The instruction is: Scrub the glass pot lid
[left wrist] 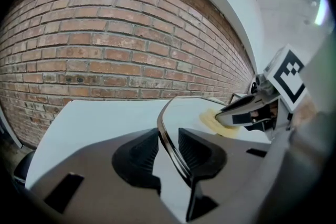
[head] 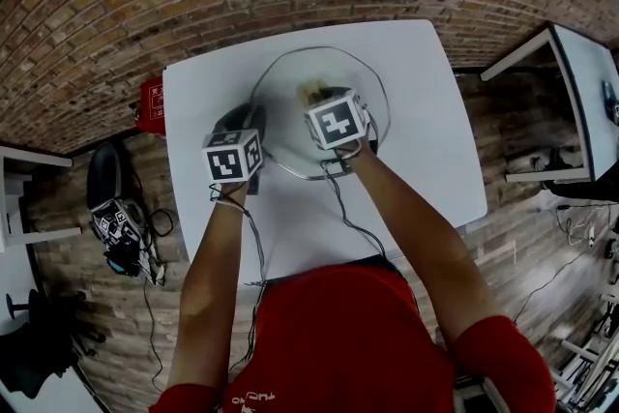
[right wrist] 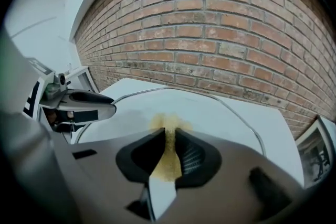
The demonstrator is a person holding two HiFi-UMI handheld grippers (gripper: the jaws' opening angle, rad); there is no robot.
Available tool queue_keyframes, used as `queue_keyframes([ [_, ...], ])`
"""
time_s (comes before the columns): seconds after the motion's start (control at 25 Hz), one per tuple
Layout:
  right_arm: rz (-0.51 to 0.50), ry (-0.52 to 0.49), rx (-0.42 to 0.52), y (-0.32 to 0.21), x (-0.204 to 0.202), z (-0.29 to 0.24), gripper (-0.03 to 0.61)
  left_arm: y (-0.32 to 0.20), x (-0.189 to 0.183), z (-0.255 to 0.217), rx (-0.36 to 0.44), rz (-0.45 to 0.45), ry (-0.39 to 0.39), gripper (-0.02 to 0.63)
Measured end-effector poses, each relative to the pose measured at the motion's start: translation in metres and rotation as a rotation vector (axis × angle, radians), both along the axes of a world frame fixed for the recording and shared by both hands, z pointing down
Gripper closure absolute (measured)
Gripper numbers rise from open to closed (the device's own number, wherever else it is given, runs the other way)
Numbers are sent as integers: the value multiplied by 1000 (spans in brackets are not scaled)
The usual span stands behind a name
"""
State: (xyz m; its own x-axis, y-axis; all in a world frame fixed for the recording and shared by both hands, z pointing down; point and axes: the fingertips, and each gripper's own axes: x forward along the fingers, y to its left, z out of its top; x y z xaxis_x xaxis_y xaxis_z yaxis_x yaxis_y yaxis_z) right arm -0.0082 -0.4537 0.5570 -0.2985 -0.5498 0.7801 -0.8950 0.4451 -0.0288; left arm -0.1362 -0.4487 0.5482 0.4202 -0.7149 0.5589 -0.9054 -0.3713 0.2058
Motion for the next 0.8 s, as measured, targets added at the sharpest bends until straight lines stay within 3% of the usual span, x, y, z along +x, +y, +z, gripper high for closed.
queue_keyframes([
  [0.12, -7, -29, 22, -4, 0, -5, 509, -2, -3, -3, 32, 2, -7, 489],
  [0.2, -11, -59, 37, -5, 1, -12, 446, -2, -3, -7, 50, 3, 5, 489],
  [0.44, -34, -101, 120, -2, 3, -43, 436, 2, -15, -34, 129, -28, 23, 482],
  [0.52, -51, -126, 192, -1, 4, -61, 436, 8, -16, -52, 177, -41, 30, 482],
  [0.68, -115, -195, 427, 6, 2, -115, 439, 24, -4, -99, 303, -27, 52, 483],
  [0.8, -136, -243, 572, 17, -1, -154, 505, 36, 9, -138, 393, 4, 80, 491],
])
